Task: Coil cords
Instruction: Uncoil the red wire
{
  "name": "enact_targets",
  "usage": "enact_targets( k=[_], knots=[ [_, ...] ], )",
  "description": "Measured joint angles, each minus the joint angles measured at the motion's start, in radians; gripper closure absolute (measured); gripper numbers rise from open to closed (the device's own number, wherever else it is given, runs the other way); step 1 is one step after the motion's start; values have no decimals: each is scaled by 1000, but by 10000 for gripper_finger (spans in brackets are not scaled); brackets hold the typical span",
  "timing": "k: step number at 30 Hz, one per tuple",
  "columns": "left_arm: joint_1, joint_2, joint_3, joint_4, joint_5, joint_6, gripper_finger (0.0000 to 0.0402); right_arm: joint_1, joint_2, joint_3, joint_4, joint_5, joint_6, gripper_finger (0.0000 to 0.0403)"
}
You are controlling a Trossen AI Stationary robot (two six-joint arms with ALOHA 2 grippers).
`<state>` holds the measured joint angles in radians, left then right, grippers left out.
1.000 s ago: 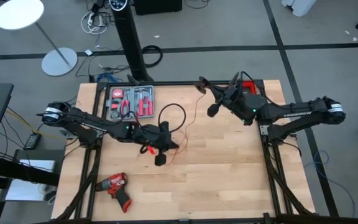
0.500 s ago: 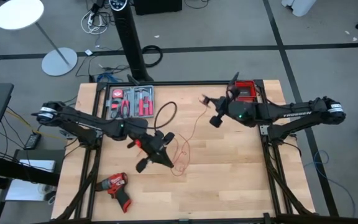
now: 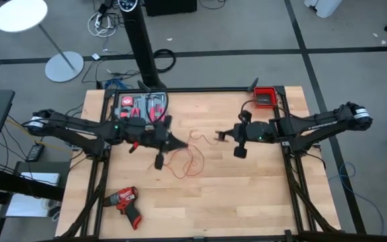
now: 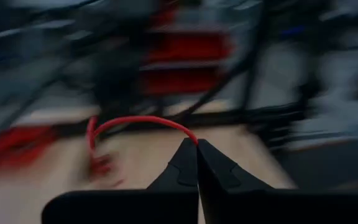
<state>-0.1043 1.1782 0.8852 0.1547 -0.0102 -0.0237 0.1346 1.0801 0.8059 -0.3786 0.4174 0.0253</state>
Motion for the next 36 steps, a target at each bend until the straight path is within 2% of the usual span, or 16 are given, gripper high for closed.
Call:
enact_targets(
  k=[3, 5, 7, 10, 13, 19, 24, 28, 30, 33, 36],
  knots=[
    [0, -16, 0, -143, -190, -3, 401, 51, 0, 0, -17, -32, -72, 403],
    [0, -16, 0, -222, -280, -5, 401, 87, 0, 0, -35, -31, -143, 403],
    [0, -14, 0, -289, -342, -13, 401, 122, 0, 0, -43, 4, -224, 403],
    [0, -2, -1, -352, -379, -42, 401, 170, 0, 0, -36, 102, -348, 403],
    [0, 7, -1, -361, -383, -59, 401, 198, -1, 0, 28, 156, -429, 403],
    [-3, 35, -1, -372, -377, -69, 401, 223, -11, 0, 220, 177, -608, 403],
    [-3, 68, -1, -369, -308, -104, 401, 238, -5, 0, 277, 283, -816, 403],
    [-3, 106, -1, -357, -221, -118, 401, 229, -5, 0, 325, 359, -880, 403],
    [-3, 123, -1, -349, -178, -116, 401, 225, -5, 0, 333, 365, -907, 403],
    [-3, 140, -1, -333, -174, -114, 397, 220, -5, 0, 338, 366, -917, 403],
    [-3, 141, -1, -332, -178, -88, 370, 217, -5, 0, 338, 366, -896, 403]
  ],
)
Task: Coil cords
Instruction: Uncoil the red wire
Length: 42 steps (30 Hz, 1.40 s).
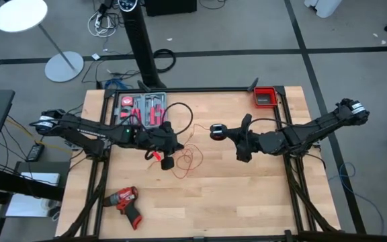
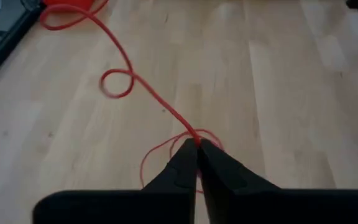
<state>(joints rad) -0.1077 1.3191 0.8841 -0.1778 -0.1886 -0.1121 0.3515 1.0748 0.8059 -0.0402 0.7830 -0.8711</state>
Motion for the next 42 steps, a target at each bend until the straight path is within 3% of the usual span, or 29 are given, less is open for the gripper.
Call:
enact_targets(
  k=[5, 8, 12, 22, 27, 35, 42],
  knots=[
    [0, -1, 1, -3, -62, 2, 282, 0, 0, 0, -3, 4, 40, 403],
    [0, -1, 1, -22, -90, 0, 232, 13, 3, 0, 4, 61, 42, 403],
    [0, -1, 0, 28, -119, 6, 193, 21, 3, 0, 13, 97, 43, 403],
    [-5, 7, 1, 318, -115, 210, 198, 3, 111, 1, 66, 135, 58, 403],
    [-5, 17, 1, 327, -116, 225, 199, -11, 220, 1, 130, 176, 23, 403],
    [-14, 61, 1, 322, -161, 377, 199, -39, 335, 0, 398, 193, -131, 403],
    [-18, 70, 1, 324, -269, 448, 199, -57, 339, 0, 466, 147, -18, 403]
  ],
)
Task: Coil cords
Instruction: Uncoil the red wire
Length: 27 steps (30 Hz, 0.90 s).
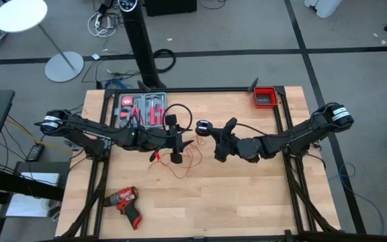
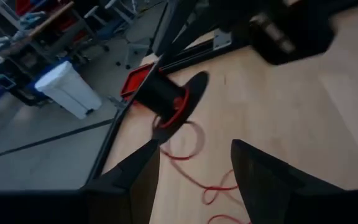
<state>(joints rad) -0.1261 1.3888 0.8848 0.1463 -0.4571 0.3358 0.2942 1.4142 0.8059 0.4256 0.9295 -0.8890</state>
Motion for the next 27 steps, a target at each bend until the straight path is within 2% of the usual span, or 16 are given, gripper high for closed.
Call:
enact_targets(
  k=[3, 7, 12, 20, 27],
  knots=[
    [0, 0, 0, 0, -17, 29, 199, -2, 0, 0, 4, -35, 32, 403],
    [0, 0, 0, -3, -18, 21, 200, -2, 4, 0, 10, -25, 32, 403],
    [0, 0, 0, -12, -20, -65, 200, -1, 4, 0, 105, 72, 32, 403],
    [0, 0, 0, -11, -46, -161, 200, 3, 4, 0, 301, 72, 32, 403],
    [2, 0, 0, -11, -63, -238, 200, 7, 4, 0, 348, 40, 43, 403]
  ],
)
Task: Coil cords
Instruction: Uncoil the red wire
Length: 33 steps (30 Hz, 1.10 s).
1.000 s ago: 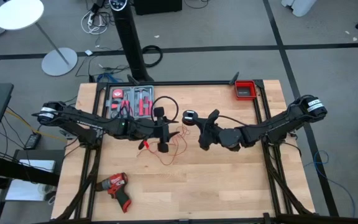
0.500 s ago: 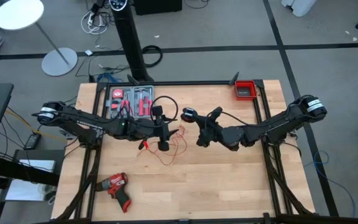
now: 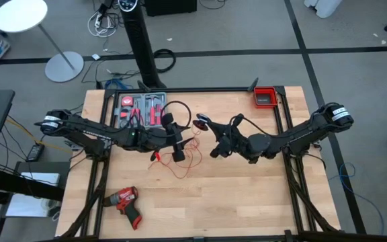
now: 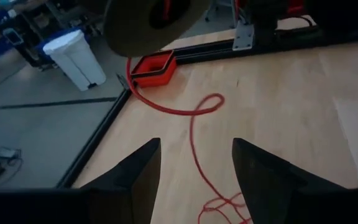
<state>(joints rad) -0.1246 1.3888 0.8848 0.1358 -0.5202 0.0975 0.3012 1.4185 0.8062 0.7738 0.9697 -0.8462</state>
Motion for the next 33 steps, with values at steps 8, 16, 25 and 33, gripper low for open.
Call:
enact_targets(
  k=[8, 16, 25, 33],
  knots=[
    [0, 0, 0, 43, 2, -116, 200, 0, 0, 0, -5, -17, -55, 403],
    [7, 0, 0, 71, 16, -226, 200, 0, 0, 0, -11, -39, -164, 403],
    [32, 0, 0, 87, 16, -290, 237, 4, 0, 0, -16, -57, -205, 403],
    [40, -1, 0, 62, 21, -238, 387, 4, 0, 0, -24, -53, -206, 403]
  ],
)
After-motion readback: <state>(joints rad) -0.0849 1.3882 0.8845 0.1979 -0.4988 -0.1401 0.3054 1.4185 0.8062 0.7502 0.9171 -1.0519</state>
